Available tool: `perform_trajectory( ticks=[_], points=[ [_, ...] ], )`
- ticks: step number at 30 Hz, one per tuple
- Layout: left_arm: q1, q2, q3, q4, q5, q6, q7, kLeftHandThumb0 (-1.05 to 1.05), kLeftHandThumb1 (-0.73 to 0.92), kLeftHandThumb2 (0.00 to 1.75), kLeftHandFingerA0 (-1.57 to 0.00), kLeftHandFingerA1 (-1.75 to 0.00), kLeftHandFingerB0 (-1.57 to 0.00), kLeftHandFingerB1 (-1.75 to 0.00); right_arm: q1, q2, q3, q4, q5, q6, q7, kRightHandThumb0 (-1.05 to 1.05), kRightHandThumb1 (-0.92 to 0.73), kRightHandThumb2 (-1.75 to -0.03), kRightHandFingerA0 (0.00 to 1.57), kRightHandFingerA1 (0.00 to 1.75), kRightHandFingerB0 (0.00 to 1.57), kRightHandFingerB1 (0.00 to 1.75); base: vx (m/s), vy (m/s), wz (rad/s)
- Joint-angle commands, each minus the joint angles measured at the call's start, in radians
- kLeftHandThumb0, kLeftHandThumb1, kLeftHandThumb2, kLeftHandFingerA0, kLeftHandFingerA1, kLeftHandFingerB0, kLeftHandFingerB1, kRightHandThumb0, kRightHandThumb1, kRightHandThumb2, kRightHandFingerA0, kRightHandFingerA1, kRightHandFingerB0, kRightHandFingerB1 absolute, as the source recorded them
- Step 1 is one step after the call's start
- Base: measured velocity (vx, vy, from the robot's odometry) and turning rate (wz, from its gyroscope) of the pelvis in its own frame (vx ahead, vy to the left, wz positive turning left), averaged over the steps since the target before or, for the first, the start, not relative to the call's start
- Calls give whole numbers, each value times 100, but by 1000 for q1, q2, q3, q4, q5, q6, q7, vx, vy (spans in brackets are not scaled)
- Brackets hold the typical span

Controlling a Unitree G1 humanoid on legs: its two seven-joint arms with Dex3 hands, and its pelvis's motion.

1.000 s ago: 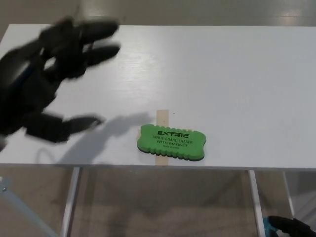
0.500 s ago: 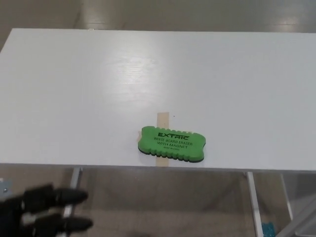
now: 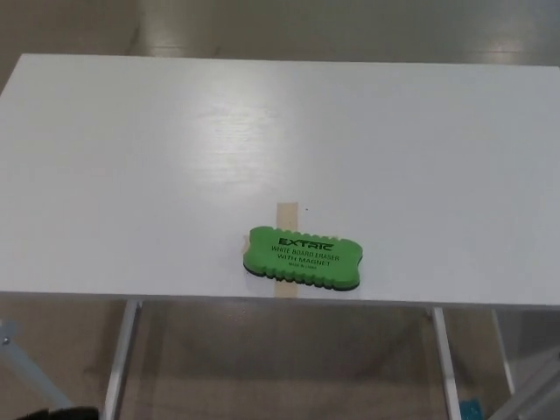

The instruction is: Use the left hand to press on the green eraser and wipe the desk from center to the left and then back to center.

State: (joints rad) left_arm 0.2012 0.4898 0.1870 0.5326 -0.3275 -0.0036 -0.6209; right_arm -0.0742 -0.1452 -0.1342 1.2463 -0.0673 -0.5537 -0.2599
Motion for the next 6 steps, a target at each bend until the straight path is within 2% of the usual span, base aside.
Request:
perform_trajectory(
  ticks=[1, 6],
  points=[
    [-167, -40, -23, 507, 167, -27, 356, -35, 56, 57, -64, -42, -51, -35, 41, 7, -14, 7, 14, -19, 2, -40, -67, -61, 80, 53, 66, 41, 0, 0, 0],
    [-192, -50, -34, 559, 169, -57, 363, -35, 55, 57, -64, -42, -52, -36, 29, 2, -13, 5, 14, -12, 15, -39, -67, -61, 79, 53, 66, 41, 0, 0, 0]
  ],
)
